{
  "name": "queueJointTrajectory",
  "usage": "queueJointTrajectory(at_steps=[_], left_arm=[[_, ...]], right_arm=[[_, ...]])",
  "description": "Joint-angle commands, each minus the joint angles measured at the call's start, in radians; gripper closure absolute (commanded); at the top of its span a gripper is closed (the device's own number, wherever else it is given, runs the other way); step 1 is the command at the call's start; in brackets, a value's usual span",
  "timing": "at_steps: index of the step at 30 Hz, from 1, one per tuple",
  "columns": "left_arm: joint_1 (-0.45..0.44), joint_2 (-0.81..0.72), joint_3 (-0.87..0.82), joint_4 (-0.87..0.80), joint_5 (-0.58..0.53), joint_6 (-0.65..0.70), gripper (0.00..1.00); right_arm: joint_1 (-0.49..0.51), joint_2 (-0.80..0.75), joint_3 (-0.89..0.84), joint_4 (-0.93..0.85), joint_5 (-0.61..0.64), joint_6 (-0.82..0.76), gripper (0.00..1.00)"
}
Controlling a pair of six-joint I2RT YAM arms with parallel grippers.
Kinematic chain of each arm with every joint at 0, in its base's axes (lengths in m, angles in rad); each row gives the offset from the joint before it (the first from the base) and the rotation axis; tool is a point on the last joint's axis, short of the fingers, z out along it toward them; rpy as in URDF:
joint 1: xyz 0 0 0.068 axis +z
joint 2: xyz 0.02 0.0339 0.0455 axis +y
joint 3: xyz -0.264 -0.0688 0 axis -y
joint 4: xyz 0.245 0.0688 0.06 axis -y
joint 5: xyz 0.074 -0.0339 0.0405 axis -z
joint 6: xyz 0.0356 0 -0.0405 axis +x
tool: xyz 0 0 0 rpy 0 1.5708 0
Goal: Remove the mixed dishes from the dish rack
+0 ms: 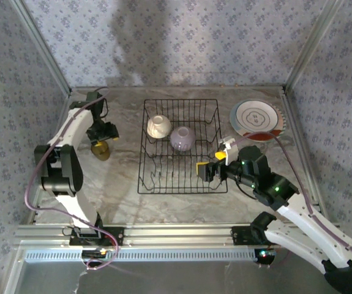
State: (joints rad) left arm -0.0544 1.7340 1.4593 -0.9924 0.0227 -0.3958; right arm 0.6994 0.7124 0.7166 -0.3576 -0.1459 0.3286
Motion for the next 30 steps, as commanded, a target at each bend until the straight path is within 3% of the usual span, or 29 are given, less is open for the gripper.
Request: queueJointTrajectory(at_steps=[1,5,18,30], left_arm=[[-0.007,-0.088,0.011,0.005,0.025,0.005,0.21],[-0.009,-0.136,0.014,0.014,0.055,0.000,0.01],[-0.040,-0.324,0.042,0.015,0.108,-0.003,0.01],[-0.182,-0.431,0.044,0.027,0.174,-0.014,0.01]], right_arm=[[0.008,0.004,0.005,-0.020,0.006,0.011,0.00],[0.007,-0.005,0.005,-0.038,0.020,0.015,0.00],[0.007,0.045,0.029,-0.054,0.029,0.027,0.00],[0.007,0.154,0.095,-0.093,0.069,0.035,0.00]])
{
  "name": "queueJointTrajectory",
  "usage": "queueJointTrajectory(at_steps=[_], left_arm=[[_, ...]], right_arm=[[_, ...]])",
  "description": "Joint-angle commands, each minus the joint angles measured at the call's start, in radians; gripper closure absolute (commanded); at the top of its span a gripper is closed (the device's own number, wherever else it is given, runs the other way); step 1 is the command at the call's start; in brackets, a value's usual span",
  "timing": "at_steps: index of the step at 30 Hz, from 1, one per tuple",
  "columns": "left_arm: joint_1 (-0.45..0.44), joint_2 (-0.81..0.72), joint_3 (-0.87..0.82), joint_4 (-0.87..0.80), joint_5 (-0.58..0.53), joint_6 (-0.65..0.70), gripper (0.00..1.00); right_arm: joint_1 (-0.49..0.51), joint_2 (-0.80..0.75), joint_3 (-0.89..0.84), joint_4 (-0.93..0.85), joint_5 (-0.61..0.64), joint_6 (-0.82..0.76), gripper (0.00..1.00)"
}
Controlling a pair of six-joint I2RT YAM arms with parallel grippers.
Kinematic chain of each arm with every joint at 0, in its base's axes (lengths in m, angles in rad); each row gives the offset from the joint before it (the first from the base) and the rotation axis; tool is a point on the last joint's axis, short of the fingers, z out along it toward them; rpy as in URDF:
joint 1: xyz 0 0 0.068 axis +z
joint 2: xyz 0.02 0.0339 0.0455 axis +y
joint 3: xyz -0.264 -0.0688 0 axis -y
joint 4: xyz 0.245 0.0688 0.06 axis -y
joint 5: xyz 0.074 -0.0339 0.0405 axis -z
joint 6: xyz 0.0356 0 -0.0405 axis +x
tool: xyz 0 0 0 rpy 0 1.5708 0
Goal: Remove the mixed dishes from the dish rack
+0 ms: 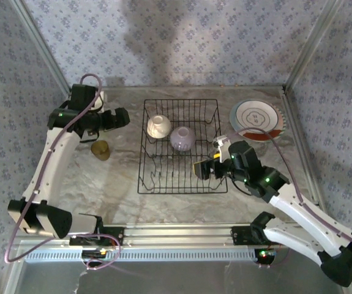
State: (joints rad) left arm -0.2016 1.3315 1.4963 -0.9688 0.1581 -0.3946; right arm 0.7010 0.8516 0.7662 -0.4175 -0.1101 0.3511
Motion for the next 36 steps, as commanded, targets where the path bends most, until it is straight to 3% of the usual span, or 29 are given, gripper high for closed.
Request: queueJointTrajectory(at_steps=[1,11,17,29,36], left_arm=[[-0.053,-0.034,-0.001,0.008,0.038,-0.018,0.01],[-0.245,-0.052,-0.073,0.080,0.037,-0.024,0.01],[-0.315,-0.106,-0.213,0.254,0.104,-0.032,0.01],[-0.335,-0.362,-0.543,0.694,0.276,-0.086,0.01],[-0.336,-0.485,-0.644,0.760,0.280,-0.072,0.01]], right_arm=[[0.006,0.023,0.052,-0.037,0.038,0.012,0.00],[-0.012,0.174,0.158,-0.131,0.077,0.000,0.00],[-0.050,0.294,0.235,-0.155,0.088,-0.008,0.00],[-0.122,0.542,0.391,-0.133,0.064,-0.043,0.00],[-0.138,0.697,0.536,-0.144,0.104,-0.064,0.00]])
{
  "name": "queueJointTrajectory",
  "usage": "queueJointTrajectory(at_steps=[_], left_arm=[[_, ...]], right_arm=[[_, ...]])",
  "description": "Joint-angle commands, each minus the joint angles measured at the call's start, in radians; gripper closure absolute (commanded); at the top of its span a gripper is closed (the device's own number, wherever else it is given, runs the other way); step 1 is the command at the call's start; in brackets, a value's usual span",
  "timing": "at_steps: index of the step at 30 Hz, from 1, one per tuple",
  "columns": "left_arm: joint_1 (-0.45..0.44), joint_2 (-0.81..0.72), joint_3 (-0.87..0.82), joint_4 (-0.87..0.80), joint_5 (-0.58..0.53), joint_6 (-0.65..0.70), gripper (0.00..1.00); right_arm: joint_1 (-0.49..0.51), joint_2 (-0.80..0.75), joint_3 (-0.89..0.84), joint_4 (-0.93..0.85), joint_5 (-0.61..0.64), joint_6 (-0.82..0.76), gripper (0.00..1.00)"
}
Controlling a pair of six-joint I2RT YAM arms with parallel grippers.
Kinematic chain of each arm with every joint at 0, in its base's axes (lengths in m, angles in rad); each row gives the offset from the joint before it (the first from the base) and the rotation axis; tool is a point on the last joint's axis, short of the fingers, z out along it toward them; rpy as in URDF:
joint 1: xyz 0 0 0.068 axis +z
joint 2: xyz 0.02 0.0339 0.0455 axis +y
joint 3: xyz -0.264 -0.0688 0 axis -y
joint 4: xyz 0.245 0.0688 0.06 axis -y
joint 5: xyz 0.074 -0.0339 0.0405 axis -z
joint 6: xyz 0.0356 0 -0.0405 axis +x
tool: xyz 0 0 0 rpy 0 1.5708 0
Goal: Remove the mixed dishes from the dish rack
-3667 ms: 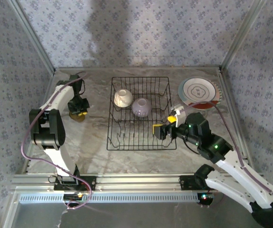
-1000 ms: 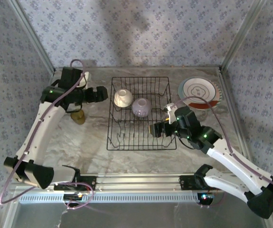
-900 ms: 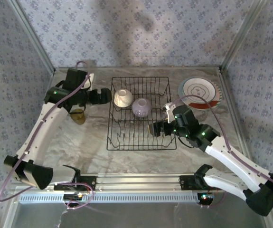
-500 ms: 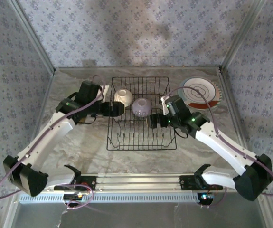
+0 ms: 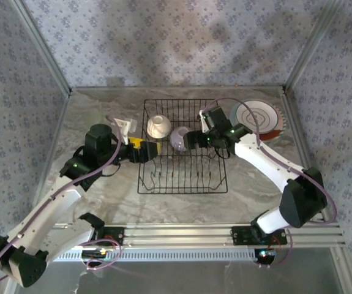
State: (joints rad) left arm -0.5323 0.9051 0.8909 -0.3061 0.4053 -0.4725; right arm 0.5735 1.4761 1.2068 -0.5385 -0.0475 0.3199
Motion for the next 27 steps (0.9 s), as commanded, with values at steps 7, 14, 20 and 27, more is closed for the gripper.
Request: queueJointTrajectory(at_steps=[7,14,20,27], left_arm=[[-0.004,-0.113,-0.082,0.088,0.036,0.011,0.01],[-0.004,-0.165,-0.135,0.090,0.021,0.000,0.01],[-0.005,-0.160,-0.149,0.103,0.023,-0.006,0.01],[-0.005,-0.127,-0.156,0.119,0.021,-0.018,0.01]], right_arm=[[-0.018,0.238,0.254,-0.090,0.088,-0.075,0.00],[-0.017,0.394,0.423,-0.169,0.093,-0.117,0.00],[-0.017,0.498,0.515,-0.190,0.044,-0.138,0.00],[-0.004,0.575,0.570,-0.199,0.044,-0.143,0.00]])
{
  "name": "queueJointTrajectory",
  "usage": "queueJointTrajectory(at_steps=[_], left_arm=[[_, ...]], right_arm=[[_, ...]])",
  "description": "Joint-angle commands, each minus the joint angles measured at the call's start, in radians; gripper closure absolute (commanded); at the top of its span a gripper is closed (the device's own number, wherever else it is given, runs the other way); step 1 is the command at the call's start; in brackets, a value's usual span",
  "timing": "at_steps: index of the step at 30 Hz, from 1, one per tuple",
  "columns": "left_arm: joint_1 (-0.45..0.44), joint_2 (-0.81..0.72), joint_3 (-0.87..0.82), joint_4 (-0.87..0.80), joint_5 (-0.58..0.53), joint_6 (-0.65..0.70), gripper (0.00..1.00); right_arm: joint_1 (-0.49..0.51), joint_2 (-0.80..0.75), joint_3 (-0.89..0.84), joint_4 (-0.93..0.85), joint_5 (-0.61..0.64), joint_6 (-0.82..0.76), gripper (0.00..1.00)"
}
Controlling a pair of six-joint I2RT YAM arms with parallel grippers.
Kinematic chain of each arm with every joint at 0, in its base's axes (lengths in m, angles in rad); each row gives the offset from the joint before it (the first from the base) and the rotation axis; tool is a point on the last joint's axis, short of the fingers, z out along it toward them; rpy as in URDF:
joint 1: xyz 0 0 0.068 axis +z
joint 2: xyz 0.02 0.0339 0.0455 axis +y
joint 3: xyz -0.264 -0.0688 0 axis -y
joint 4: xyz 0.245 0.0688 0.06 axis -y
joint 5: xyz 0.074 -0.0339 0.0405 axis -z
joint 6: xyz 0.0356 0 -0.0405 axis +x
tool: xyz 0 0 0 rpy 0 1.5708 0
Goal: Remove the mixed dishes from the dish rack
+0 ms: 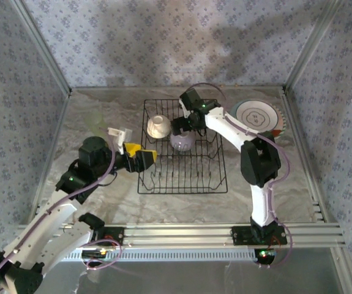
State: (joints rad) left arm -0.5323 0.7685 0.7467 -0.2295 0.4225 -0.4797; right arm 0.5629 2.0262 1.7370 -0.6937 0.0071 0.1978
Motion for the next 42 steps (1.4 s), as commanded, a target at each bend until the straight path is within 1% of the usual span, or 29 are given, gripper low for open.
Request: queueJointTrajectory(at_steps=[1,10,22,31,42], left_arm=[[-0.004,0.014,-0.014,0.046,0.007,-0.015,0.01],[-0.004,0.024,-0.018,0.053,-0.001,-0.019,0.01],[-0.005,0.032,-0.035,0.066,-0.008,-0.029,0.01],[-0.004,0.128,-0.009,0.069,-0.019,-0.050,0.01],[-0.005,0.171,-0.017,0.114,-0.016,-0.093,0.01]], right_arm=[[0.009,0.033,0.046,-0.046,-0.010,-0.023,0.00],[0.032,0.090,0.066,-0.061,-0.014,-0.032,0.00],[0.069,0.148,0.077,-0.147,0.005,-0.038,0.00],[0.075,0.177,0.039,-0.175,-0.007,-0.046,0.00],[0.075,0.233,0.016,-0.231,-0.061,-0.054,0.00]])
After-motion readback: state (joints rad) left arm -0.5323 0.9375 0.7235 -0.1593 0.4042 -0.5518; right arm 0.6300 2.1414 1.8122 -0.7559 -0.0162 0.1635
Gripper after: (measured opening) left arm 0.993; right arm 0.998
